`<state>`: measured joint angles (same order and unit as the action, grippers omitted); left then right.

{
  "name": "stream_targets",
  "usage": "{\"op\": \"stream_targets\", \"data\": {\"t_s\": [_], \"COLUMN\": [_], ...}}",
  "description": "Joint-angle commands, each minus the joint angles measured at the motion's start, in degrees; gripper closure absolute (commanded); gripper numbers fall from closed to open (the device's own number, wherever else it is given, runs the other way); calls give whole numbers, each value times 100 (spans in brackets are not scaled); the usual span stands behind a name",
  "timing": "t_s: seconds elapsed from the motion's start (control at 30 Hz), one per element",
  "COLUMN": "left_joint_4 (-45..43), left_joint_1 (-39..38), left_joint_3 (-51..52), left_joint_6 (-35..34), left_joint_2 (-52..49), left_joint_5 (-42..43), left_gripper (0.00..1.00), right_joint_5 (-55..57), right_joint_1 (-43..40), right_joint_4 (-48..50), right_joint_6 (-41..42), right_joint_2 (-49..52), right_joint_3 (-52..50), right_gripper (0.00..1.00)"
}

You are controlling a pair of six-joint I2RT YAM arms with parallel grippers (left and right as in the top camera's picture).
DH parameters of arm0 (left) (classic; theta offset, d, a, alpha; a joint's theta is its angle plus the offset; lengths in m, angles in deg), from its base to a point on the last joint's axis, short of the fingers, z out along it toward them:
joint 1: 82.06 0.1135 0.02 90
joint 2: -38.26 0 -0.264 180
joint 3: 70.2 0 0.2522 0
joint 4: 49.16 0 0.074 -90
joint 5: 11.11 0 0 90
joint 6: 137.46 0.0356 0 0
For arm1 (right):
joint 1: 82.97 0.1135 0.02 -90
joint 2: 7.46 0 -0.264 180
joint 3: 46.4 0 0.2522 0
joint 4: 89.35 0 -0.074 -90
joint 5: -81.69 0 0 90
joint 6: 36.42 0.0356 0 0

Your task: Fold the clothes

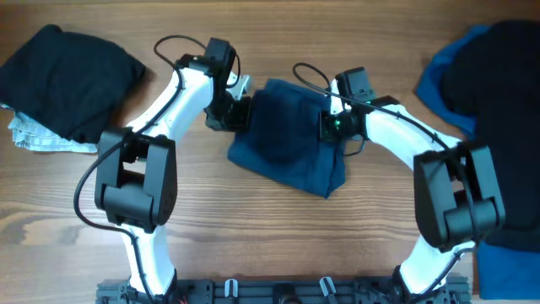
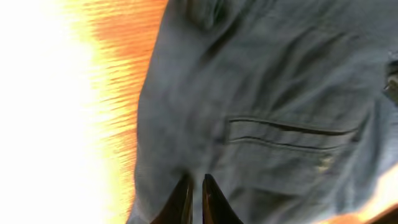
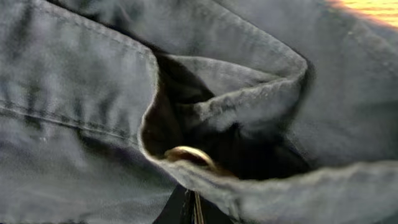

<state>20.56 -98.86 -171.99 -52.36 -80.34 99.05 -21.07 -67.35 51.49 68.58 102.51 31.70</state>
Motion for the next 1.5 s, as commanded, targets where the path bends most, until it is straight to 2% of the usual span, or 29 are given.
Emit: {"op": "stream_targets", "data": {"t_s": [0.0, 0.17, 0.27, 0.33, 0.43, 0.57, 0.63, 0.73, 0.9, 0.97, 1.07, 1.17, 1.23, 1.4, 1.47], "left_joint_4": [-315, 162, 387, 706, 798, 592, 269, -24, -208, -354, -573, -798, -1043, -474, -175], "left_joint_1": [4, 197, 343, 337, 160, 42, 24, 13, -4, -4, 35, 114, 192, 339, 385], "left_joint_3": [525, 7, -166, -166, 111, 481, 752, 933, 1032, 1032, 1032, 1032, 1021, 83, -400], "left_joint_6": [-31, -31, -514, -520, -476, -476, -479, -481, -479, -479, -481, -479, -481, -782, -1333], "left_joint_2": [28, 407, 1001, 1071, 962, 874, 850, 793, 494, 254, -24, -66, -63, 280, 702], "left_joint_5": [-337, -334, -282, 52, 339, 345, 603, 728, 723, 688, 85, -487, -540, -527, -573], "left_gripper": [96, 96, 96, 96, 96, 96, 96, 95, 95, 96, 96, 96, 96, 96, 96], "right_joint_5": [116, -249, -251, -317, -1355, -1390, -1362, -1360, -1362, -1290, -752, -713, -721, -903, -962], "right_joint_1": [-26, -28, -26, -26, -33, -33, -33, -33, -33, -33, -33, -33, -33, -33, -33], "right_joint_4": [52, 28, -146, -332, -885, -1812, -2162, -2090, -1427, -1145, -1071, -876, -848, -1054, -1331], "right_joint_6": [-2, -157, -160, -157, -474, -470, -605, -603, -551, -271, 170, 212, 313, 306, 295], "right_joint_2": [680, 369, -31, -317, -1200, -1980, -1956, -1816, -1502, -1355, -1174, -1075, -1075, -1174, -1318], "right_joint_3": [-98, 55, 72, 72, 72, 70, 4, -337, -1237, -1554, -1733, -1878, -1893, -1552, -1233], "right_gripper": [96, 96, 96, 96, 96, 96, 96, 96, 96, 96, 96, 96, 96, 96, 96]}}
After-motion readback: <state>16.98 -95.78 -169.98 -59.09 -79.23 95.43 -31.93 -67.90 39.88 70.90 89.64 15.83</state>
